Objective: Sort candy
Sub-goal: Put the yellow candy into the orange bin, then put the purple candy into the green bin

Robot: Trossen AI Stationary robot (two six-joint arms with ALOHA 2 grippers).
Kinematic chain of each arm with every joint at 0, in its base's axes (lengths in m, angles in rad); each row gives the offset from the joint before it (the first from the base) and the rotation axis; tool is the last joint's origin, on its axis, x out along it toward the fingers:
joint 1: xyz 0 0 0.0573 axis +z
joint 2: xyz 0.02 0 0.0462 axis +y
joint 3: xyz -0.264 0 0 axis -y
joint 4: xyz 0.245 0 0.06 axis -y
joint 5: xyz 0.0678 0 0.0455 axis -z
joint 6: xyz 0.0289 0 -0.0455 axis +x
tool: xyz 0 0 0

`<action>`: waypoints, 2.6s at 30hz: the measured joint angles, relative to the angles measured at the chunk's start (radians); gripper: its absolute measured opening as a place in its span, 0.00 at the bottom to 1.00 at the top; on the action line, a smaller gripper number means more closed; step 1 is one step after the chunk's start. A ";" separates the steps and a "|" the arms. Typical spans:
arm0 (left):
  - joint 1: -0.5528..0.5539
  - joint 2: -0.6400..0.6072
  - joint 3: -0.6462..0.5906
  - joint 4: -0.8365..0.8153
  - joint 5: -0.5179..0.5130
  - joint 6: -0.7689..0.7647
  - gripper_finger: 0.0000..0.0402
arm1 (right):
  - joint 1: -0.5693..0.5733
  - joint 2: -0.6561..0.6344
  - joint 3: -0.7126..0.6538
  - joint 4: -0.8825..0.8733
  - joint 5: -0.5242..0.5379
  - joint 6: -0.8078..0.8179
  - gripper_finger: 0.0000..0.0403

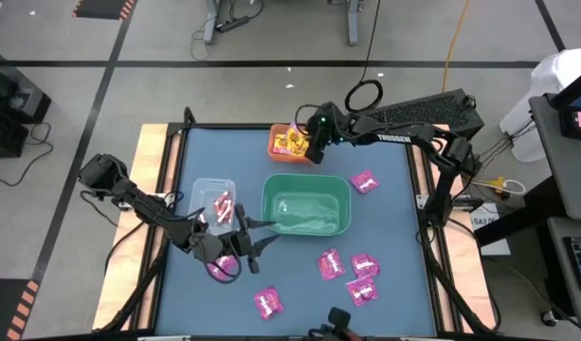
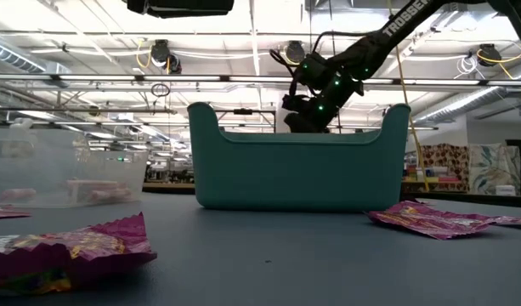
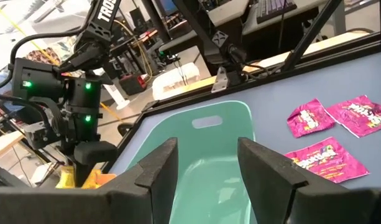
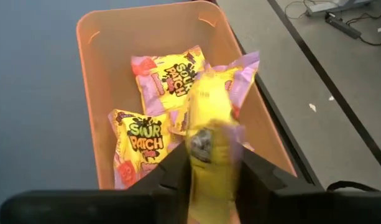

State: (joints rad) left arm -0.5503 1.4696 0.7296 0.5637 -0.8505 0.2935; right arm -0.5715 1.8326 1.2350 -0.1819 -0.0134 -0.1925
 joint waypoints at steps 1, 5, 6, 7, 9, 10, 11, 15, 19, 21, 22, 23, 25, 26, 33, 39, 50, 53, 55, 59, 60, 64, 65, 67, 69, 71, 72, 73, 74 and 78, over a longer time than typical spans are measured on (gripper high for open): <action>0.000 0.000 0.000 0.003 0.000 0.000 0.43 | -0.001 0.000 0.000 0.000 0.000 0.005 0.26; 0.000 0.000 0.000 0.004 0.000 -0.009 0.43 | 0.001 0.000 0.000 0.023 -0.003 0.024 0.40; 0.000 0.000 0.000 0.004 0.000 -0.017 0.43 | 0.002 -0.002 0.000 0.022 -0.002 0.029 0.43; 0.000 0.000 0.000 0.004 0.000 -0.024 0.43 | 0.002 -0.010 0.000 0.010 0.003 0.039 0.46; -0.004 0.000 0.000 0.003 0.001 -0.030 0.43 | 0.002 -0.037 -0.002 -0.021 0.008 0.056 0.51; -0.007 0.000 0.000 0.003 0.001 -0.034 0.43 | 0.004 -0.055 -0.002 -0.024 0.008 0.064 0.53; -0.009 0.000 0.000 0.002 0.001 -0.034 0.43 | 0.008 -0.075 -0.002 -0.031 0.010 0.073 0.54; -0.018 0.000 0.000 -0.002 0.003 -0.035 0.43 | 0.052 -0.174 -0.002 -0.117 0.013 0.077 0.56; -0.027 0.000 0.000 -0.012 0.003 -0.037 0.43 | 0.134 -0.290 -0.001 -0.261 0.012 0.090 0.54; -0.028 0.000 0.000 -0.020 0.004 -0.052 0.43 | 0.185 -0.337 -0.001 -0.346 0.012 0.115 0.53; -0.029 0.000 0.000 -0.026 0.004 -0.056 0.43 | 0.214 -0.358 -0.001 -0.386 0.013 0.128 0.52; -0.029 0.000 0.000 -0.033 0.004 -0.067 0.43 | 0.242 -0.378 -0.001 -0.428 0.014 0.142 0.52; -0.028 0.000 0.000 -0.038 0.004 -0.096 0.43 | 0.301 -0.417 -0.001 -0.501 0.015 0.177 0.51; -0.028 0.000 0.000 -0.039 0.004 -0.108 0.43 | 0.332 -0.432 -0.001 -0.533 0.024 0.197 0.50; -0.099 -0.022 0.011 -0.106 -0.017 -0.140 0.43 | 0.577 -0.558 -0.035 -0.649 0.243 0.397 0.47; -0.227 -0.097 0.034 -0.209 -0.042 -0.350 0.43 | 0.794 -0.675 -0.155 -0.659 0.362 0.590 0.44; -0.340 -0.109 0.033 -0.705 0.141 -1.174 0.43 | 1.096 -0.762 -0.386 -0.552 0.542 0.863 0.42; -0.374 -0.104 0.033 -0.835 0.167 -1.363 0.43 | 1.143 -0.762 -0.423 -0.512 0.577 0.897 0.42; -0.397 -0.094 0.033 -0.909 0.180 -1.449 0.43 | 1.167 -0.761 -0.447 -0.489 0.594 0.912 0.42; -0.422 -0.049 0.033 -0.993 0.253 -1.572 0.43 | 1.205 -0.761 -0.491 -0.398 0.596 0.914 0.42; -0.426 -0.035 0.033 -0.997 0.273 -1.578 0.43 | 1.213 -0.761 -0.500 -0.380 0.596 0.913 0.42; -0.440 0.028 0.032 -0.993 0.298 -1.574 0.43 | 1.247 -0.756 -0.527 -0.298 0.613 0.917 0.42; -0.442 0.045 0.032 -0.993 0.299 -1.573 0.43 | 1.260 -0.750 -0.534 -0.275 0.623 0.917 0.42; -0.450 0.082 0.032 -1.000 0.301 -1.572 0.43 | 1.287 -0.737 -0.547 -0.231 0.640 0.914 0.42; -0.465 0.124 0.032 -0.993 0.301 -1.572 0.43 | 1.310 -0.719 -0.562 -0.181 0.647 0.915 0.42; -0.477 0.159 0.032 -0.992 0.302 -1.572 0.44 | 1.338 -0.699 -0.574 -0.143 0.646 0.922 0.42; -0.484 0.175 0.032 -0.991 0.300 -1.571 0.45 | 1.352 -0.686 -0.578 -0.127 0.646 0.923 0.42; -0.489 0.187 0.032 -0.992 0.298 -1.572 0.47 | 1.363 -0.674 -0.578 -0.119 0.646 0.922 0.42; -0.495 0.196 0.032 -0.992 0.284 -1.574 0.49 | 1.371 -0.665 -0.578 -0.116 0.645 0.921 0.42; -0.518 0.214 0.032 -0.998 0.171 -1.636 0.58 | 1.384 -0.639 -0.578 -0.102 0.645 0.917 0.42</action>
State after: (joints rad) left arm -1.0684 1.6841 0.7616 -0.4346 -0.6791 -1.3429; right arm 0.8128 1.1936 0.6575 -0.2844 0.6315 0.7245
